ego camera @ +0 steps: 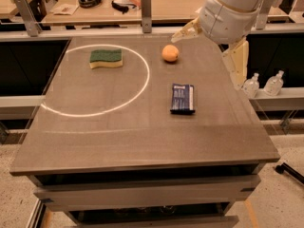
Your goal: Pick rxbar blueberry
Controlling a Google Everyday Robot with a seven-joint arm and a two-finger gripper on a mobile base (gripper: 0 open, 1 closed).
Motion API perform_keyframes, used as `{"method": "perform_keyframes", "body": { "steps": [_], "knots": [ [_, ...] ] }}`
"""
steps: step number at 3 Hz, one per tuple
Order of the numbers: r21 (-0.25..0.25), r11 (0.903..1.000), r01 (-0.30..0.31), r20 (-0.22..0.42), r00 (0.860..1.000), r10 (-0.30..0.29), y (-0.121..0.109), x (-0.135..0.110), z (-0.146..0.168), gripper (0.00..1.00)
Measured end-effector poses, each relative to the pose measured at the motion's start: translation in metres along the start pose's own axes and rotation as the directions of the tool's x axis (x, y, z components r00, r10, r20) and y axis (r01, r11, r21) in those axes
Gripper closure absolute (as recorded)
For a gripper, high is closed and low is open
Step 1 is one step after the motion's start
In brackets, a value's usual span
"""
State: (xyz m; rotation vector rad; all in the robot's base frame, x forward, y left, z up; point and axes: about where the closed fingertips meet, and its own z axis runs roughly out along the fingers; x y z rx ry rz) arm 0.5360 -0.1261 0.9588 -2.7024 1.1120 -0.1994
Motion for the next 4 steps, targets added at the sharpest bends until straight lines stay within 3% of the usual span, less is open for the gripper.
{"method": "perform_keyframes", "body": {
  "steps": [1, 2, 3, 4],
  "knots": [
    [-0.042, 0.9942, 0.099, 0.025, 0.995, -0.098, -0.012, -0.004, 0.023, 0.00],
    [-0.077, 0.9557, 0.284, 0.079, 0.957, -0.278, -0.025, 0.002, 0.046, 0.00],
    [-0.086, 0.9104, 0.405, 0.096, 0.913, -0.397, -0.041, 0.021, 0.066, 0.00],
    [-0.094, 0.8901, 0.446, 0.120, 0.893, -0.435, -0.047, 0.041, 0.088, 0.00]
  ]
}}
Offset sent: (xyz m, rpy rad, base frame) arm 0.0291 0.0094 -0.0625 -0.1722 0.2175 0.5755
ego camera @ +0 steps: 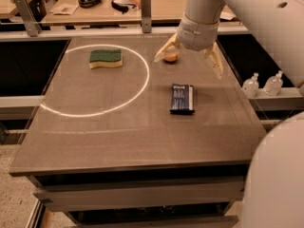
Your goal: Pick rxbar blueberry
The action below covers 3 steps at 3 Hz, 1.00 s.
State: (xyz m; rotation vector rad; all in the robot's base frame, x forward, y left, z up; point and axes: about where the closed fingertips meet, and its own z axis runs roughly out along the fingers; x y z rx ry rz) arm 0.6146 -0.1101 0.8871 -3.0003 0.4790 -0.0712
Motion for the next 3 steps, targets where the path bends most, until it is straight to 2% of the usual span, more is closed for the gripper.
{"method": "perform_keyframes", "body": {
  "steps": [2, 3],
  "knots": [
    [-0.006, 1.0000, -0.001, 0.094, 0.996, 0.001, 0.000, 0.017, 0.045, 0.00],
    [-0.025, 0.9997, 0.006, 0.108, 0.994, -0.003, 0.003, 0.019, 0.052, 0.00]
  ]
}}
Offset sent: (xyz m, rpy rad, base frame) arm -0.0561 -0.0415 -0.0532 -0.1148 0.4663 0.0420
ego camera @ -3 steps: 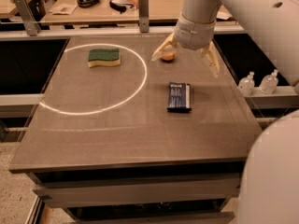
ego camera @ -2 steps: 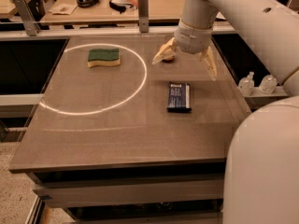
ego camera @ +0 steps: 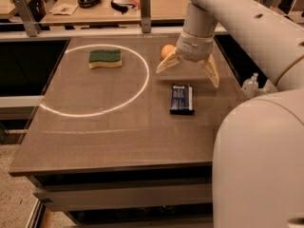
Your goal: Pick rxbar blueberry
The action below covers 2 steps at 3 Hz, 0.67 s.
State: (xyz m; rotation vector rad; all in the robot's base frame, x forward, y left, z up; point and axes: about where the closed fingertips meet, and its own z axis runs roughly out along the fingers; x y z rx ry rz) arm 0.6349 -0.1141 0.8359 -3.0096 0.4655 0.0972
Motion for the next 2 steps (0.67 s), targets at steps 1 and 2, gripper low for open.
{"method": "perform_keyframes", "body": {
  "steps": [1, 2],
  "knots": [
    [-0.019, 0.9997, 0.014, 0.001, 1.000, -0.014, 0.002, -0.008, -0.006, 0.00],
    [-0.034, 0.9990, 0.029, 0.024, 0.999, -0.028, 0.002, -0.023, -0.005, 0.00]
  ]
}}
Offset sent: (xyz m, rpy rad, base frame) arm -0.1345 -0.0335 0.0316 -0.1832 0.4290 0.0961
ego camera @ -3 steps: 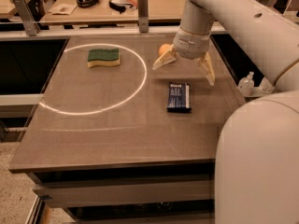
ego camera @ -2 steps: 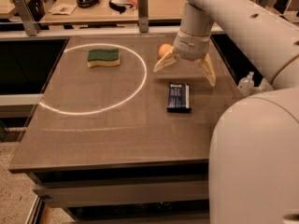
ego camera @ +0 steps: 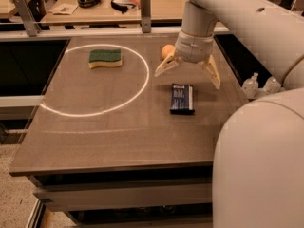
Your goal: Pick rxbar blueberry
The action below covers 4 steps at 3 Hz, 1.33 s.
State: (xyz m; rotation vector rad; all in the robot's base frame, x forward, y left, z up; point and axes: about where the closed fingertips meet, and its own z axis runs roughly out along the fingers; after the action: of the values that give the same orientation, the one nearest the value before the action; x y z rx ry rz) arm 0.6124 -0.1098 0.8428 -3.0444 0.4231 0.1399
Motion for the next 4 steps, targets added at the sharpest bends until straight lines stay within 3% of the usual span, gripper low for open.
{"method": "perform_keyframes", "body": {
  "steps": [2, 4],
  "knots": [
    [-0.063, 0.9954, 0.073, 0.052, 0.996, -0.070, 0.002, -0.023, 0.016, 0.00],
    [-0.112, 0.9877, 0.109, 0.093, 0.991, -0.099, 0.013, -0.030, 0.031, 0.40]
  ]
}}
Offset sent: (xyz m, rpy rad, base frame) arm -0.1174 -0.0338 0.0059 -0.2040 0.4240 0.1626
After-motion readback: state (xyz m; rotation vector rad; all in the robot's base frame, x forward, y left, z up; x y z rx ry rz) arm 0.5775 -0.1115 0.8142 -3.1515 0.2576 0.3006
